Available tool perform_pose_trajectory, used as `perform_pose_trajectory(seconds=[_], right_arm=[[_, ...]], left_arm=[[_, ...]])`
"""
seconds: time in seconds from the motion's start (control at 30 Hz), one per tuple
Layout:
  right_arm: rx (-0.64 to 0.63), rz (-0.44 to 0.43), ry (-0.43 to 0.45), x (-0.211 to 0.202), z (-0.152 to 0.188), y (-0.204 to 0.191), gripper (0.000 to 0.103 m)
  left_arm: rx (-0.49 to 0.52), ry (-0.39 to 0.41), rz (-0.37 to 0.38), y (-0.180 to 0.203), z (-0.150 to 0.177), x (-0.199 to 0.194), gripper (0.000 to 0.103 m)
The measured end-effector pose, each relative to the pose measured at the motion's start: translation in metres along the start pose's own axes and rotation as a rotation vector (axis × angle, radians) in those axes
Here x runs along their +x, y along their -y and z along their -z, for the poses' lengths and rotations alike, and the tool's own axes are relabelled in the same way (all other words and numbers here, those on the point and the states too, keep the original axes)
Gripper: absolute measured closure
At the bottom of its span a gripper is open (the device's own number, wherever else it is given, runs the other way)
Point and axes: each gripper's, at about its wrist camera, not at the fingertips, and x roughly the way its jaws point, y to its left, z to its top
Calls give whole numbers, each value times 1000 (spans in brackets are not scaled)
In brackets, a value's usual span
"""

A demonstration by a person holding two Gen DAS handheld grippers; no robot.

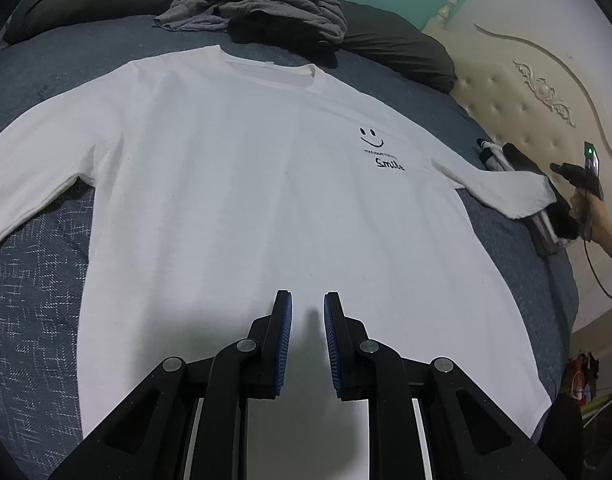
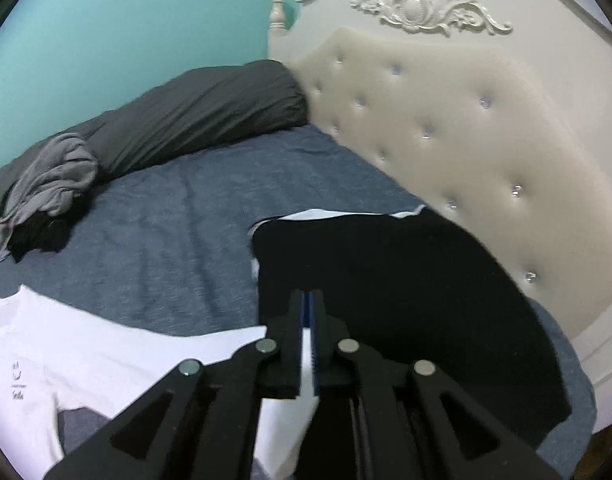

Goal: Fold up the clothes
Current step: 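Pull the sleeve straight out from the body with the right gripper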

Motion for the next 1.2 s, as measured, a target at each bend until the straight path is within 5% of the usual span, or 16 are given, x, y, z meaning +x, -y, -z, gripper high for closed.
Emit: perform_pose_trajectory(seconds=[0.03, 0.07, 0.2, 0.33, 0.4, 0.67, 0.9, 0.97, 1.03, 1.2], right_arm=[[0, -2, -15, 2, 2, -1, 65], [6, -8, -43, 7, 4, -1, 55], [5, 16, -106, 19, 12, -4, 52], [-58, 44, -142, 30, 15, -12, 95], [-54, 58, -140, 33, 14, -10, 102], [-38, 90, -12, 10, -8, 3, 103], [-31, 51, -42, 14, -12, 3, 103], [-29, 38, -68, 19, -8, 2, 96], [-28, 25, -93, 24, -4, 0, 53], [-30, -3, -154, 35, 6, -3, 50]], left_arm=[[0, -1, 1, 0, 0, 0, 85], [-1, 1, 1, 0, 0, 0, 85], [1, 5, 1, 1, -1, -2, 85], [1, 7, 0, 1, 0, -2, 85], [-2, 1, -3, 0, 1, -1, 85], [-1, -7, -8, 1, 1, 3, 85], [4, -18, -3, 4, 2, 8, 85], [7, -21, 0, 5, 2, 8, 85], [10, -21, 2, 5, 3, 8, 85], [12, -14, 2, 5, 1, 5, 85]])
